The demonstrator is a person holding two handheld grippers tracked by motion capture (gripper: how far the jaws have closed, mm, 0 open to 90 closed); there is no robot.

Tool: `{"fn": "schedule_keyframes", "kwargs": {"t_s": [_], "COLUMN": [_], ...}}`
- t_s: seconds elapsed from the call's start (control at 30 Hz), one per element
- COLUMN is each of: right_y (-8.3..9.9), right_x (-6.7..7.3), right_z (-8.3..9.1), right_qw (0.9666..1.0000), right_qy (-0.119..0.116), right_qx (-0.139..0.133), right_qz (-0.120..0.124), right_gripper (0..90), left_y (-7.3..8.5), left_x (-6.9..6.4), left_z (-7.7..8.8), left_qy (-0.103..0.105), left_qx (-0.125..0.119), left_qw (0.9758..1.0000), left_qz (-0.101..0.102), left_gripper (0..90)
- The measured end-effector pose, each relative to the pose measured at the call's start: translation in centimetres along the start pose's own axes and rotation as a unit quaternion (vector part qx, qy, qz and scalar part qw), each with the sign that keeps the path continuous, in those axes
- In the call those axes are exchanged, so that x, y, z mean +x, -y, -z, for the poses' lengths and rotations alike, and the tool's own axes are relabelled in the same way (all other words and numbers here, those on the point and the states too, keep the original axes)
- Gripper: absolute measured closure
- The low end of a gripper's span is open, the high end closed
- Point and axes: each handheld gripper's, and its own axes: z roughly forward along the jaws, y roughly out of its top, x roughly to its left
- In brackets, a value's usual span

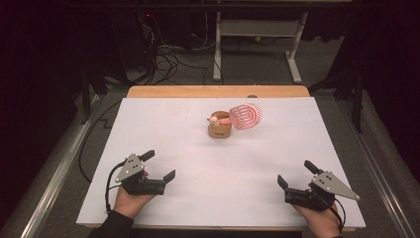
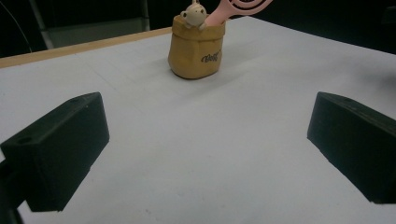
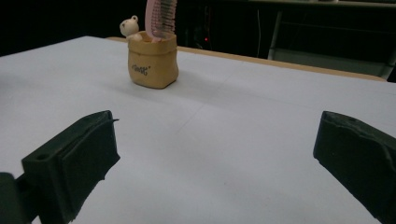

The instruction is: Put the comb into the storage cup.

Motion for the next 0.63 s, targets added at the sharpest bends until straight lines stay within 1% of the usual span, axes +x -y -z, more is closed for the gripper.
{"fn": "schedule_keyframes", "kwargs": {"t_s": [0.07, 0.1, 0.13, 0.2, 0.3, 0.47, 0.63], "right_y": [0.1, 0.1, 0.0, 0.1, 0.2, 0.3, 0.4], "right_x": [-0.2, -0.4, -0.4, -0.5, -0.6, -0.6, -0.6], "right_z": [0.3, 0.1, -0.1, -0.6, -0.8, -0.2, 0.1], "right_qw": [0.9999, 0.9998, 0.9997, 0.9997, 0.9997, 0.9997, 0.9997], "right_qy": [0.000, -0.001, 0.000, 0.005, 0.005, 0.001, 0.011], "right_qx": [-0.009, -0.011, -0.011, -0.013, -0.011, -0.013, -0.012], "right_qz": [-0.012, -0.019, -0.021, -0.020, -0.022, -0.020, -0.020], "right_gripper": [0.3, 0.3, 0.3, 0.4, 0.3, 0.3, 0.3], "left_y": [0.1, 0.1, 0.1, 0.1, 0.2, 0.1, -0.1], "left_x": [0.1, 0.2, 0.3, 0.5, 0.5, 0.4, 0.5], "left_z": [0.1, 0.1, 0.1, 0.1, 0.1, 0.2, 0.4], "left_qy": [-0.001, -0.002, -0.005, -0.006, -0.011, -0.008, -0.011], "left_qx": [-0.001, -0.002, -0.004, -0.006, -0.005, -0.004, -0.012], "left_qw": [1.0000, 1.0000, 0.9999, 0.9998, 0.9998, 0.9999, 0.9998], "left_qz": [0.004, 0.007, 0.011, 0.017, 0.015, 0.015, 0.015], "left_gripper": [0.0, 0.0, 0.0, 0.0, 0.0, 0.0, 0.0]}}
